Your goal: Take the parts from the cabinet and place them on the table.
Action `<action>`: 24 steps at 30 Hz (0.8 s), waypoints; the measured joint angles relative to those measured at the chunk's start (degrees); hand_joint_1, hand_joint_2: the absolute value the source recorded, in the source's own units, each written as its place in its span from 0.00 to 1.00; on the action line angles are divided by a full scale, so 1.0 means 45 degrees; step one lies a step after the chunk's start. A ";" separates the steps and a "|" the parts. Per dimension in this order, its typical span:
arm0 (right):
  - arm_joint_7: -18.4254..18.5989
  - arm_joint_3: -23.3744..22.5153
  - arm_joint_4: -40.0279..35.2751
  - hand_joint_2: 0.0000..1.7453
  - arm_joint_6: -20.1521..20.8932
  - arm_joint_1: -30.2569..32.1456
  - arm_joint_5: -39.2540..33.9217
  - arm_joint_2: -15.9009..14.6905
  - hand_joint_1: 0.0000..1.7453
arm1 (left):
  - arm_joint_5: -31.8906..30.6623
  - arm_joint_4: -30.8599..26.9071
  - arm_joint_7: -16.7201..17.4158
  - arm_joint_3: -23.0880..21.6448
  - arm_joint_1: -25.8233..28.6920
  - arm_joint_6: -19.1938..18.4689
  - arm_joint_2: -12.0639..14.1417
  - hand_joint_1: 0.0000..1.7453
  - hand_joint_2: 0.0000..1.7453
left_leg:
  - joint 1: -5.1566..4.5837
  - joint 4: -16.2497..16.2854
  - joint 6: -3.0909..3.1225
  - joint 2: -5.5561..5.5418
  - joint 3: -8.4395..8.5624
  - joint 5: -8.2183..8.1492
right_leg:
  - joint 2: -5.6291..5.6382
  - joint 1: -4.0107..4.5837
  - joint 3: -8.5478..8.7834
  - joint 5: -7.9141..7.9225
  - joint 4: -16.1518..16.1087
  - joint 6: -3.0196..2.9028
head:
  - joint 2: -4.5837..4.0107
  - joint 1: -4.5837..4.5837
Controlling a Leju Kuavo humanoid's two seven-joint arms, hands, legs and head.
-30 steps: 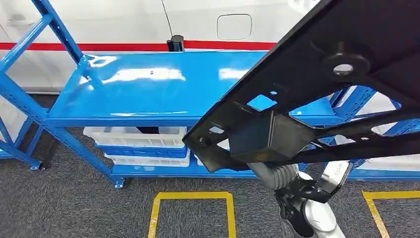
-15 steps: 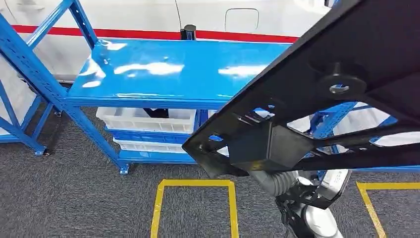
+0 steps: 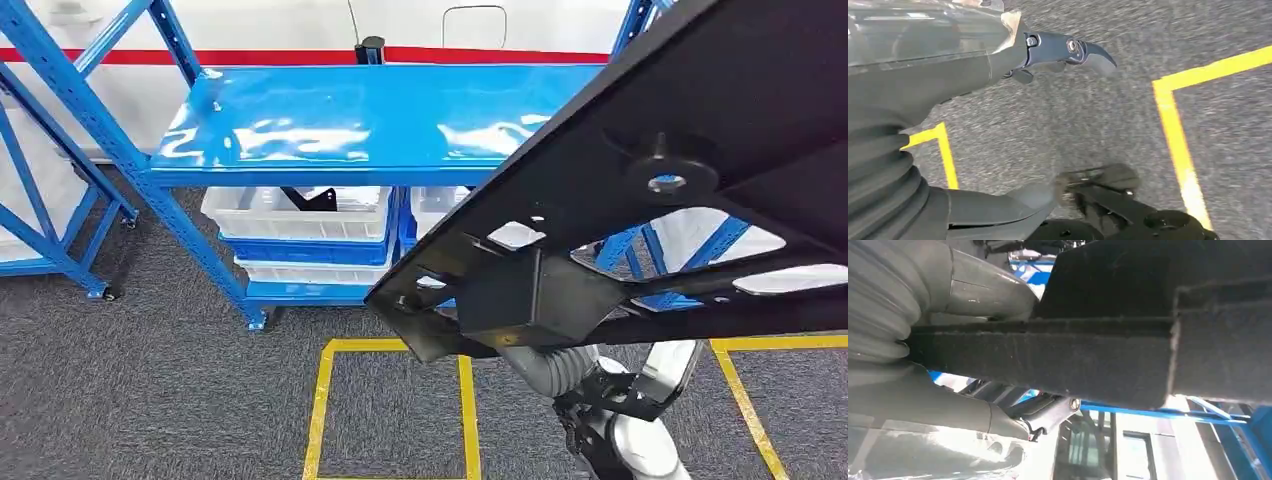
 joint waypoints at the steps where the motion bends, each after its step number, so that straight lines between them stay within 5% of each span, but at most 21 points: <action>1: 0.0000 0.0010 0.0005 1.00 0.0010 0.0028 0.0000 -0.0005 1.00 | 0.0000 0.0000 0.0000 0.0000 0.0000 0.0000 0.0000 0.00 1.00 | 0.0084 -0.0284 -0.0062 0.0001 0.0415 0.0528 | 0.0000 -0.0037 -0.0219 0.0137 0.0058 0.0053 | 0.0000 -0.0005; 3: 0.0000 0.0024 0.0010 1.00 0.0082 0.0027 0.0000 -0.0005 1.00 | 0.0000 0.0000 0.0000 0.0000 -0.0009 0.0000 0.0000 0.00 1.00 | 0.0208 -0.2084 -0.0147 0.0000 0.1908 0.1094 | 0.0004 -0.0121 -0.0609 0.0296 0.0261 0.0217 | 0.0000 -0.0005; 4: 0.0000 0.0034 0.0005 1.00 0.0131 0.0022 0.0000 -0.0005 1.00 | 0.0000 -0.0005 0.0000 0.0000 -0.0030 0.0000 -0.0029 0.00 1.00 | 0.0277 -0.3328 -0.0196 -0.0051 0.2868 0.0662 | 0.0004 -0.0065 -0.0704 0.0348 0.0408 0.0300 | 0.0000 -0.0029; 5: 0.0000 0.0034 0.0005 1.00 0.0170 0.0014 0.0000 -0.0005 1.00 | 0.0000 -0.0005 -0.0005 0.0000 -0.0048 0.0000 -0.0009 0.00 1.00 | 0.0165 -0.4214 -0.0150 -0.0132 0.3401 0.0308 | -0.0003 -0.0032 -0.0827 0.0402 0.0514 0.0378 | 0.0000 -0.0039; 8: 0.0005 0.0087 0.0029 1.00 0.0287 0.0090 -0.0010 0.0015 1.00 | 0.0024 -0.0005 -0.0058 0.0005 -0.0042 0.0000 -0.0019 0.00 1.00 | 0.0010 -0.4199 0.0273 -0.0120 0.3124 0.0406 | -0.0037 -0.0064 -0.0926 0.0782 0.0411 0.0750 | 0.0000 -0.0024; 9: 0.0010 0.0117 0.0054 1.00 0.0326 0.0146 -0.0010 0.0010 1.00 | 0.0039 0.0000 -0.0063 0.0005 -0.0012 0.0000 -0.0024 0.00 1.00 | 0.0063 -0.4297 0.0528 -0.0024 0.2930 0.0634 | -0.0042 0.0006 -0.1010 0.0824 0.0425 0.0891 | 0.0000 -0.0019; 11: 0.0034 0.0160 0.0112 1.00 0.0413 0.0210 -0.0010 0.0005 1.00 | 0.0073 0.0005 -0.0117 0.0005 -0.0016 0.0015 -0.0029 0.00 1.00 | 0.0018 -0.4295 0.0817 0.0066 0.2527 0.0931 | 0.0036 -0.0067 -0.1499 -0.0462 0.1438 0.0544 | -0.0005 0.0029; 12: 0.0039 0.0194 0.0136 1.00 0.0418 0.0223 -0.0015 0.0010 1.00 | 0.0078 0.0010 -0.0136 0.0010 -0.0015 0.0049 -0.0010 0.00 1.00 | -0.0013 -0.4295 0.0838 0.0077 0.2305 0.1092 | 0.0036 -0.0072 -0.1779 -0.1207 0.2344 0.0418 | 0.0000 0.0054; 13: 0.0039 0.0223 0.0160 1.00 0.0418 0.0242 -0.0015 0.0010 1.00 | 0.0078 0.0010 -0.0151 0.0010 -0.0018 0.0044 -0.0005 0.00 1.00 | -0.0042 -0.4288 0.0861 0.0101 0.2064 0.1281 | 0.0049 -0.0064 -0.1989 -0.1815 0.3361 0.0374 | -0.0005 0.0063; 14: 0.0039 0.0238 0.0190 1.00 0.0418 0.0257 -0.0015 0.0005 1.00 | 0.0078 0.0010 -0.0151 0.0015 -0.0015 0.0044 -0.0015 0.00 1.00 | -0.0070 -0.4274 0.0864 0.0122 0.1873 0.1463 | 0.0055 -0.0042 -0.2063 -0.2047 0.4160 0.0435 | 0.0000 0.0083; 15: 0.0039 0.0257 0.0228 1.00 0.0418 0.0275 -0.0019 0.0005 1.00 | 0.0078 0.0010 -0.0155 0.0010 -0.0009 0.0039 -0.0019 0.00 1.00 | -0.0103 -0.4258 0.0860 0.0140 0.1630 0.1667 | 0.0063 -0.0035 -0.1951 -0.1857 0.4640 0.0609 | 0.0000 0.0073; 17: 0.0044 0.0267 0.0253 1.00 0.0432 0.0352 -0.0015 0.0005 1.00 | 0.0078 0.0010 -0.0151 0.0010 -0.0001 0.0024 -0.0029 0.00 1.00 | -0.0129 -0.4233 0.0813 0.0147 0.1205 0.1993 | 0.0069 -0.0023 -0.1183 -0.1042 0.4120 0.0932 | 0.0000 0.0088; 18: 0.0058 0.0267 0.0253 1.00 0.0452 0.0369 -0.0015 0.0005 1.00 | 0.0078 0.0010 -0.0151 0.0010 0.0002 0.0024 -0.0039 0.00 1.00 | -0.0135 -0.4228 0.0759 0.0145 0.0989 0.2186 | 0.0068 -0.0007 -0.0263 -0.0728 0.2981 0.0956 | 0.0000 0.0092; 20: 0.0087 0.0272 0.0248 1.00 0.0505 0.0356 -0.0010 0.0034 1.00 | 0.0097 0.0010 -0.0151 0.0015 0.0000 0.0029 -0.0049 0.00 1.00 | -0.0221 -0.4162 0.0631 0.0131 0.0817 0.2432 | 0.0064 0.0142 0.1740 -0.1303 0.0219 0.0640 | 0.0000 0.0107; 21: 0.0087 0.0267 0.0248 1.00 0.0559 0.0355 -0.0005 0.0049 1.00 | 0.0097 0.0010 -0.0151 0.0010 0.0008 0.0034 -0.0049 0.00 1.00 | -0.0219 -0.4191 0.0563 0.0148 0.0789 0.2599 | 0.0095 0.0180 0.1923 -0.1568 -0.0298 0.0517 | 0.0000 0.0063; 23: 0.0102 0.0272 0.0282 1.00 0.0631 0.0396 0.0000 0.0073 1.00 | 0.0069 0.0015 -0.0170 0.0010 0.0018 0.0039 -0.0039 0.00 1.00 | -0.0177 -0.4291 0.0451 0.0150 0.0774 0.2883 | 0.0106 0.0251 0.1636 -0.1446 -0.0085 0.0450 | 0.0000 0.0048; 24: 0.0122 0.0272 0.0306 1.00 0.0651 0.0410 0.0005 0.0083 1.00 | 0.0024 0.0034 -0.0214 0.0010 0.0067 0.0044 -0.0014 0.00 1.00 | -0.0174 -0.4293 0.0360 0.0110 0.0694 0.2924 | 0.0097 0.0080 0.1501 -0.1290 -0.0124 0.0277 | -0.0005 0.0044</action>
